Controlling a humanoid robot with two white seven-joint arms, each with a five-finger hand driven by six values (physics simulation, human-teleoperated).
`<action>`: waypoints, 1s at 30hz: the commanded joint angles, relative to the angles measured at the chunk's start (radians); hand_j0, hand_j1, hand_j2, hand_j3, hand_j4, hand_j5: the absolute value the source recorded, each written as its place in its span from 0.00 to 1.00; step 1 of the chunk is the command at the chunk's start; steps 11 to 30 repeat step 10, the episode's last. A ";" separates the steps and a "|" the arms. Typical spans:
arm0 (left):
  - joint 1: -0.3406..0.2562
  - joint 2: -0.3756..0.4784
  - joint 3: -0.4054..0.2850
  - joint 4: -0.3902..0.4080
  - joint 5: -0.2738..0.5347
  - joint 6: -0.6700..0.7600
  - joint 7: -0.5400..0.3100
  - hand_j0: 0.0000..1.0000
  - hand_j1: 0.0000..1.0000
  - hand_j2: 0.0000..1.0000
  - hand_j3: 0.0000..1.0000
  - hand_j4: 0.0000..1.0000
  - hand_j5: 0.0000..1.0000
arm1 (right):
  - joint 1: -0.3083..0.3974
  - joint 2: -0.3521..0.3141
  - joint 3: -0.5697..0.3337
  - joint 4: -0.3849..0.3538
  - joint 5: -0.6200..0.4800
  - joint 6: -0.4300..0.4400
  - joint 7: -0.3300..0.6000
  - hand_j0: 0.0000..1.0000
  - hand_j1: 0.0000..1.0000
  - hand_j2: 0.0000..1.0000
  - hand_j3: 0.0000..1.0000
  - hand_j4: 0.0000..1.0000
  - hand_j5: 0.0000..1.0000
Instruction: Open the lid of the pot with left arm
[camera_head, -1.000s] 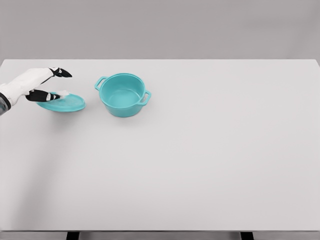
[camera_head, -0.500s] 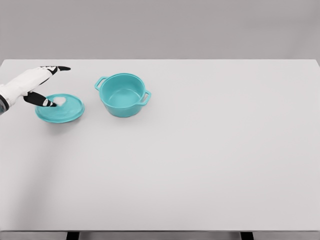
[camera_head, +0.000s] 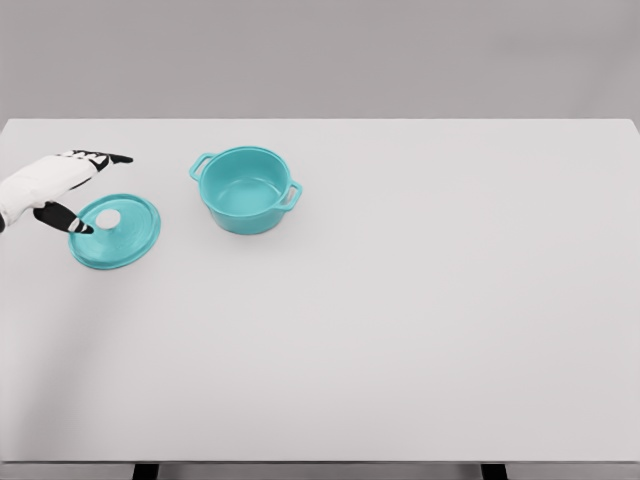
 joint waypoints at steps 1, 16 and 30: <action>0.000 0.004 0.000 -0.002 0.006 0.000 0.001 1.00 1.00 1.00 1.00 1.00 1.00 | 0.000 0.000 0.000 0.000 0.000 0.000 0.000 1.00 1.00 1.00 1.00 1.00 1.00; 0.011 0.006 0.055 -0.031 0.015 -0.001 0.001 1.00 1.00 1.00 1.00 1.00 1.00 | 0.000 0.000 0.000 0.000 0.000 0.000 0.000 1.00 1.00 1.00 1.00 1.00 1.00; 0.011 0.006 0.055 -0.031 0.015 -0.001 0.001 1.00 1.00 1.00 1.00 1.00 1.00 | 0.000 0.000 0.000 0.000 0.000 0.000 0.000 1.00 1.00 1.00 1.00 1.00 1.00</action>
